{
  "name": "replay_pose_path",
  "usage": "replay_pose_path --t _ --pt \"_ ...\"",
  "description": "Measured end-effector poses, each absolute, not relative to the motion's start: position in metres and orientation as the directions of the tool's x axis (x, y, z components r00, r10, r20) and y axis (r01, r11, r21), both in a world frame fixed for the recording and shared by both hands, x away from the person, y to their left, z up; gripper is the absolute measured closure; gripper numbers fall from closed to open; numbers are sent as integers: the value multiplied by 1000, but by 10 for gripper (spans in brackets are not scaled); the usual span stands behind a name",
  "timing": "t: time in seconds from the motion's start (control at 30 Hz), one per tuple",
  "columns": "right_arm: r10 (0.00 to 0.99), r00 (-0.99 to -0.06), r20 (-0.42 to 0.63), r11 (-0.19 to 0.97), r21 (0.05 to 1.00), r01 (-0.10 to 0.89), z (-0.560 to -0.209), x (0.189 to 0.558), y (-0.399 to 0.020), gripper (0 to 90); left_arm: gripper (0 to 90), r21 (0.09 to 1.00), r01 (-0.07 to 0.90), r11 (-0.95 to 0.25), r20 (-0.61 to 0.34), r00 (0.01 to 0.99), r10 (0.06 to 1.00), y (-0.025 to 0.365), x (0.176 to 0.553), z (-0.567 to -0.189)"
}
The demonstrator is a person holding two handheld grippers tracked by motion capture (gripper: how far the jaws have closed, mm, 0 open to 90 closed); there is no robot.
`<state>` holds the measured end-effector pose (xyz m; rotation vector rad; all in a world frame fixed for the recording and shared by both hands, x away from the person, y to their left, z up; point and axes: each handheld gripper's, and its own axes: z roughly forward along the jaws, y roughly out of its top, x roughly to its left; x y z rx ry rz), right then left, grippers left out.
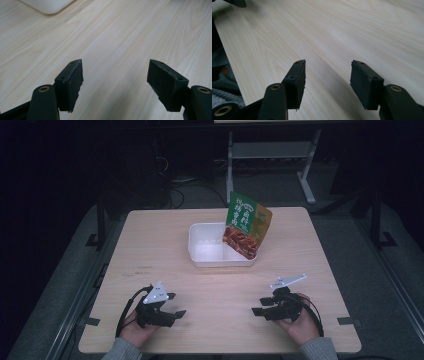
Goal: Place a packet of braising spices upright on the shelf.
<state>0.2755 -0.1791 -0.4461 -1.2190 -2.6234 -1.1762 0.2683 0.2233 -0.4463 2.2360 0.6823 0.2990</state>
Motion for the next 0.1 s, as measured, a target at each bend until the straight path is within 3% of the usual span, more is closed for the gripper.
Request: replay_pose_path --t 0.1 --pt "640 -699 318 418 619 665 -449 275 -176 451 286 733 378 -566 3 830 558 223 268 -446"
